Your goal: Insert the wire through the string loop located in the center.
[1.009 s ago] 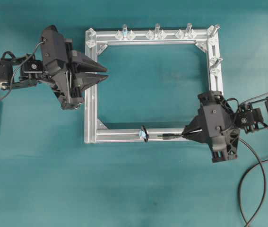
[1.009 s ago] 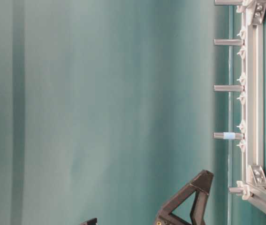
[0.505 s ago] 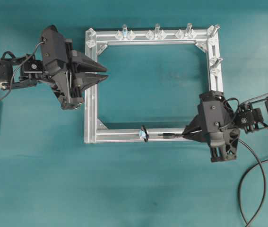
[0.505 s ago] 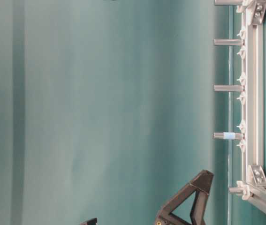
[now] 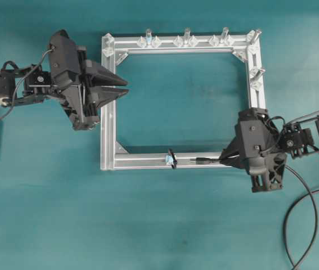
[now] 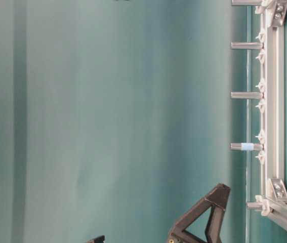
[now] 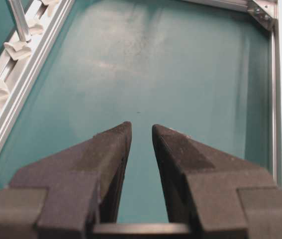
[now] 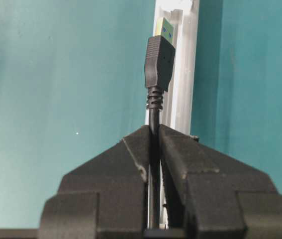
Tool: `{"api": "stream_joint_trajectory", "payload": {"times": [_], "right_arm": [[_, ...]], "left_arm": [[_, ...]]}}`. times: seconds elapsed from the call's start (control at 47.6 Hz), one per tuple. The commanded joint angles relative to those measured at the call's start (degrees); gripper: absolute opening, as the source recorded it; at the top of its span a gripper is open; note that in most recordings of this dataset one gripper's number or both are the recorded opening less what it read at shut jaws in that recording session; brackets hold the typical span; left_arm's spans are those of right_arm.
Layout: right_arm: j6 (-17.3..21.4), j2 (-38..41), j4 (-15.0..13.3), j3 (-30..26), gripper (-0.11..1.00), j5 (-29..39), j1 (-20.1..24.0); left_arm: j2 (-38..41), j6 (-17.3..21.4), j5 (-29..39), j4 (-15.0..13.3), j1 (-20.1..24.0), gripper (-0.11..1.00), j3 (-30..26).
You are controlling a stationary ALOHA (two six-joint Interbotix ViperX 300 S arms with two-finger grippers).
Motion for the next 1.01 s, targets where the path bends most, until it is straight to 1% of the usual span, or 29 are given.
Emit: {"api": "stream_joint_trajectory", "payload": {"times": [0.0, 0.526, 0.715, 0.988], "right_arm": [[0.00, -0.79, 0.18, -0.70, 0.08, -0.26, -0.09], [0.00, 0.18, -0.09, -1.49, 0.08, -0.35, -0.62], [0.00, 2.72, -0.18, -3.87, 0.08, -0.35, -1.32], [-0.18, 7.91, -0.79, -9.14, 0.08, -0.35, -1.85]], "left_arm": [[-1.23, 0.18, -0.26, 0.18, -0.09, 0.30, -1.23], [-1.23, 0.18, -0.35, 0.18, -0.09, 0.30, -1.23], [-1.23, 0.18, -0.35, 0.18, -0.09, 0.30, -1.23], [-1.23, 0.18, -0.26, 0.18, -0.09, 0.30, -1.23]]}}
